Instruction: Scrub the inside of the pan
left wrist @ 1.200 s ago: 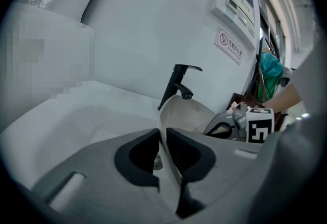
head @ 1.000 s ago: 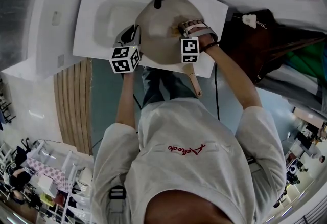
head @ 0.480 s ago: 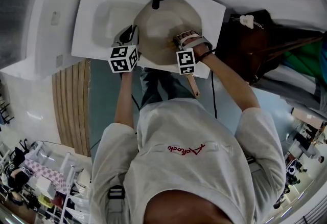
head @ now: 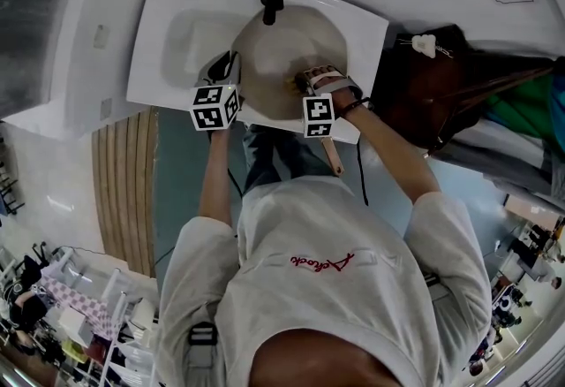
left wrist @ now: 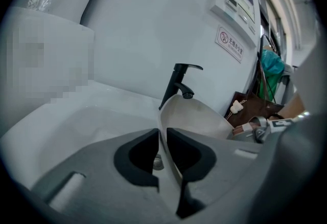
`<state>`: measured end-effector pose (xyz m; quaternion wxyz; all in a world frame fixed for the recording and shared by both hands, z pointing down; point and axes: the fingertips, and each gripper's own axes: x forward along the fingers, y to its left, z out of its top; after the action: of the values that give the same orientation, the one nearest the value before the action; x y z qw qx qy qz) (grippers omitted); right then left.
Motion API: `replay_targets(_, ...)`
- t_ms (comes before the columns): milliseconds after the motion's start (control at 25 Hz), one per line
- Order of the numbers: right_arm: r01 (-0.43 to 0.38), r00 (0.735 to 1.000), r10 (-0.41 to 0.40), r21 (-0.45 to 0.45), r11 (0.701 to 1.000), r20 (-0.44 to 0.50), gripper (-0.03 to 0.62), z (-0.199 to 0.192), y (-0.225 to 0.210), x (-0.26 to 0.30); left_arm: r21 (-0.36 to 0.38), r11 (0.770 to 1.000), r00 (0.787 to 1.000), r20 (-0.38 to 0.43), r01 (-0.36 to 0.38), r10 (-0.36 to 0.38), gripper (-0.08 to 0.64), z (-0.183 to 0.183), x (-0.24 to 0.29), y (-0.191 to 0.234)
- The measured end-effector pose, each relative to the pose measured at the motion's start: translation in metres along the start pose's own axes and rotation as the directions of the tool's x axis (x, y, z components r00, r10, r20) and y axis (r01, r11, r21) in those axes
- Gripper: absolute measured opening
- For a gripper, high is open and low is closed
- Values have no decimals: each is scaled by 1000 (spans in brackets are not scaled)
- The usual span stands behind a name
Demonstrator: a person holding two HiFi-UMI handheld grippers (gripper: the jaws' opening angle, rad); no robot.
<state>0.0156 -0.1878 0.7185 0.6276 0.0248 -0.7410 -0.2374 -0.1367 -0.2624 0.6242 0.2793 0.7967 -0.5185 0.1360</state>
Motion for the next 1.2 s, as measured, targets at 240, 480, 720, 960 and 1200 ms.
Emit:
replay_targets(240, 92, 986, -137, 368, 925, 98, 28, 1, -39, -21, 23, 1000, 997, 70, -18, 16, 85, 20, -17, 2)
replay_targets(480, 104, 920, -368, 823, 558, 133, 28, -22, -90, -64, 28, 998, 992, 113, -53, 50, 84, 32, -34, 1)
replay_targets(720, 56, 878, -460, 929, 367, 129, 28, -44, -103, -88, 26, 998, 992, 116, -54, 51, 72, 30, -39, -13)
replay_targets(960, 22, 847, -511, 951, 307, 145, 28, -54, -103, -108, 69, 996, 990, 130, -54, 44, 16, 37, -44, -35)
replay_targets(1200, -9, 809, -567, 968, 251, 155, 28, -60, -101, -132, 85, 995, 988, 151, -52, 39, 0, 39, -51, -59)
